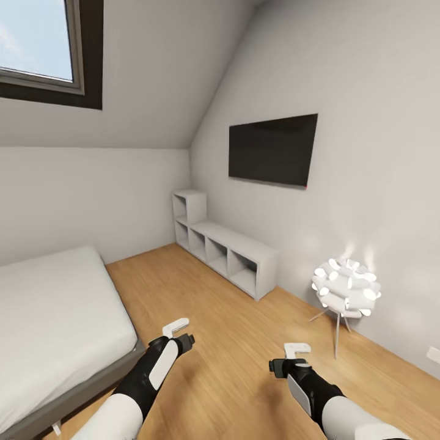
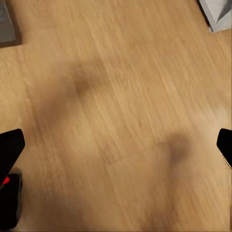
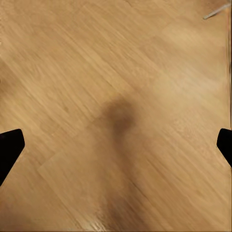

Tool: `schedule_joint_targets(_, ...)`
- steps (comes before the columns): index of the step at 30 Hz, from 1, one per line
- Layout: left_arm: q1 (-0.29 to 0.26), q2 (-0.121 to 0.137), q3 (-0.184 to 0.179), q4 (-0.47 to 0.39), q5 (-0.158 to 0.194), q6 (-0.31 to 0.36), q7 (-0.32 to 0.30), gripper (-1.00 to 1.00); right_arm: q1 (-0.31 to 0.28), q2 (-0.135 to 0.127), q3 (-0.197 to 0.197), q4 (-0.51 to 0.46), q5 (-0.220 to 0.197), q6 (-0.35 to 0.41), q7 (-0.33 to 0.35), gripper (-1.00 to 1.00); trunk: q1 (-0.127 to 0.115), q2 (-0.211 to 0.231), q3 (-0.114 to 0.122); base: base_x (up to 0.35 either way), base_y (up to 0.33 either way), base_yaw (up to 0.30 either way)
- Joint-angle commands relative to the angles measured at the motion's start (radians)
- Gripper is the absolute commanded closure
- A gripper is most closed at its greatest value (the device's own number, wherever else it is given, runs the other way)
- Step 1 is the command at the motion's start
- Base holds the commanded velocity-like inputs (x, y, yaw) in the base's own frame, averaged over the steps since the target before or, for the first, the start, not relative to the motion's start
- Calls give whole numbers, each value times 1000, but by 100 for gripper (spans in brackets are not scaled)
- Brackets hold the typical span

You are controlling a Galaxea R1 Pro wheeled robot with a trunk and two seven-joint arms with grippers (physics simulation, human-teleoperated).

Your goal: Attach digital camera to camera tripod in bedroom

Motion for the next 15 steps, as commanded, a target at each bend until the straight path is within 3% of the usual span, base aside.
schedule_joint_targets(1, -1, 1, 1, -2, 11, 2, 9, -100, 0, -1, 9, -7, -10, 2, -6, -100, 4, -8, -4, 0, 0, 0)
schedule_joint_targets(7, -1, 5, 15, -3, 9, 4, 10, -100, 0, -8, 12, -22, -9, 3, 3, -100, 27, -50, -23, 0, 0, 0)
schedule_joint_targets(9, -1, 6, 17, -2, 7, 4, 11, -100, 0, -13, 11, -26, -12, 41, 14, -100, 35, -64, -29, 0, 0, 0)
schedule_joint_targets(11, -1, 7, 18, -2, 3, 4, 12, -100, 0, -17, 7, -30, -15, 88, 51, -100, 42, -78, -36, 0, 0, 0)
schedule_joint_targets(15, -1, 12, 18, -3, -1, 4, 39, -100, 0, -66, 2, -63, -16, 156, 232, -100, 58, -106, -48, 0, 0, 0)
